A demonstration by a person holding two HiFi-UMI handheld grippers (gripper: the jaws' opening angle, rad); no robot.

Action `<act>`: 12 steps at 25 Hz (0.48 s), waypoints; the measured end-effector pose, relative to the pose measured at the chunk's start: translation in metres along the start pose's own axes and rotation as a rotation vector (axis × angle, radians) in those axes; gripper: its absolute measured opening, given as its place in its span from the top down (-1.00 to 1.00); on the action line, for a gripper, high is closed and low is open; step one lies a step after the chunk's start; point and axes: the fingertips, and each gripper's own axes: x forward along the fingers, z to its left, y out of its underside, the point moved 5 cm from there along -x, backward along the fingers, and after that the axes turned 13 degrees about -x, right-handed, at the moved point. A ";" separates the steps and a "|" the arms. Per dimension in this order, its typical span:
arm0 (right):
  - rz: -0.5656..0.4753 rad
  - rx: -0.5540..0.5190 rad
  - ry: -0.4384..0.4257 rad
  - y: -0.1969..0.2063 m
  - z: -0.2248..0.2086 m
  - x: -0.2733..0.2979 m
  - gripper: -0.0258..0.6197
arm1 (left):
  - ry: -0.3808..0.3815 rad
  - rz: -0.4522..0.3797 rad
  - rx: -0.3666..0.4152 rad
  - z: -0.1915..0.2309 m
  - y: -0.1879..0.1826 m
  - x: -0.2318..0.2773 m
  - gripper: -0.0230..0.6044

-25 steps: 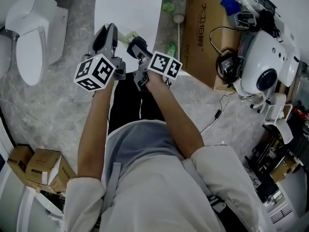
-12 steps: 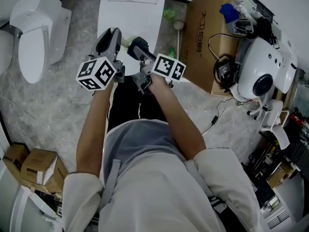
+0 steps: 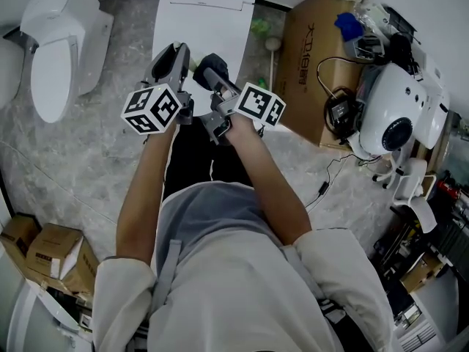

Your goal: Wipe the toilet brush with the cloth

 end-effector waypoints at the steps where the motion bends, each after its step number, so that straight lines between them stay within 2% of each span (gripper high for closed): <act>1: -0.004 0.003 -0.005 -0.001 0.002 0.000 0.61 | 0.000 0.001 0.002 0.000 0.000 0.000 0.93; 12: -0.063 0.052 -0.087 -0.014 0.025 -0.004 0.61 | 0.000 0.015 0.012 -0.002 0.002 -0.001 0.93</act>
